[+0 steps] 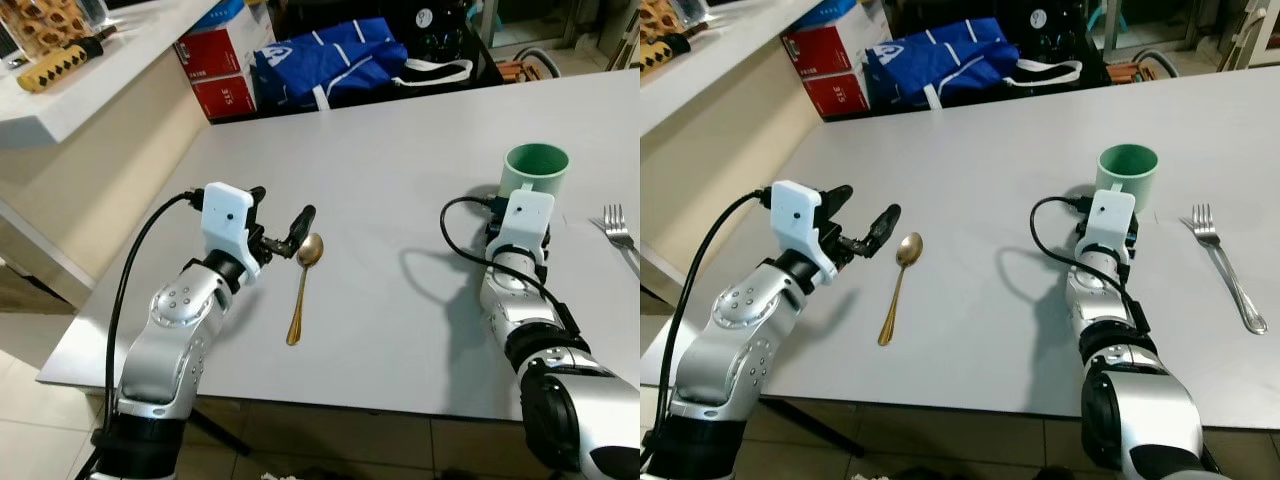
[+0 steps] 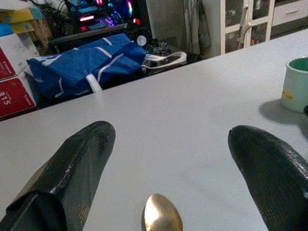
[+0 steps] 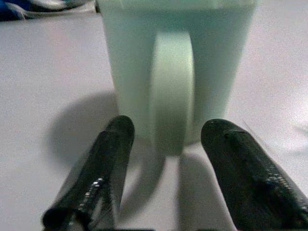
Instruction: Setting the table
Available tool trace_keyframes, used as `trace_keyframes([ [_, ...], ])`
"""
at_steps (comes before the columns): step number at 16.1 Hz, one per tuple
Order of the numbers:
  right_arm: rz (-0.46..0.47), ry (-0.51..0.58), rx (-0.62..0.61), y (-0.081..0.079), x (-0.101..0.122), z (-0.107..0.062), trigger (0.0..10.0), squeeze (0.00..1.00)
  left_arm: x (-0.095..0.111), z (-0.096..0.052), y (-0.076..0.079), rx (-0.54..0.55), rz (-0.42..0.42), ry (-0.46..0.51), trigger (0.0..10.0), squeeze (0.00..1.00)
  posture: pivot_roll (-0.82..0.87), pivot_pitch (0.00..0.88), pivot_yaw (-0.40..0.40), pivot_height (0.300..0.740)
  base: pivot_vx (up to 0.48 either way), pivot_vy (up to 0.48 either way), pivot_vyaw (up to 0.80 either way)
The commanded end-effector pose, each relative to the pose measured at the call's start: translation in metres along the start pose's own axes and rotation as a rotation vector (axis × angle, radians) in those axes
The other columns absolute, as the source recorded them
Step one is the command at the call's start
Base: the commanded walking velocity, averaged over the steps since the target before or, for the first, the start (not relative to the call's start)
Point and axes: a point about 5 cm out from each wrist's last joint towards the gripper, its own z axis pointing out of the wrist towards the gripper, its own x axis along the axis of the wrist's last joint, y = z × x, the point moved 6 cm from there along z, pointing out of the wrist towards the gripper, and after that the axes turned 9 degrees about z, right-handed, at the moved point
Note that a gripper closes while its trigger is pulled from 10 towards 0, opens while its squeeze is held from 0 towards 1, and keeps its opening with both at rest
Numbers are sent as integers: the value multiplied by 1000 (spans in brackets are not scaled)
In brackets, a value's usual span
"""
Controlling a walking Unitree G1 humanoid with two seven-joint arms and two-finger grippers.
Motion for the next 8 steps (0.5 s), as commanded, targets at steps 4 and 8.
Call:
trace_keyframes([
  [4,12,121,156,-26,21,-17,10000,0,-3,8,-4,46,-44,13,10000,0,-158,0,166,731,0,0,0],
  [8,-48,66,241,-9,-2,-44,10000,0,-8,11,7,37,-75,15,10000,0,-193,0,113,731,0,0,0],
])
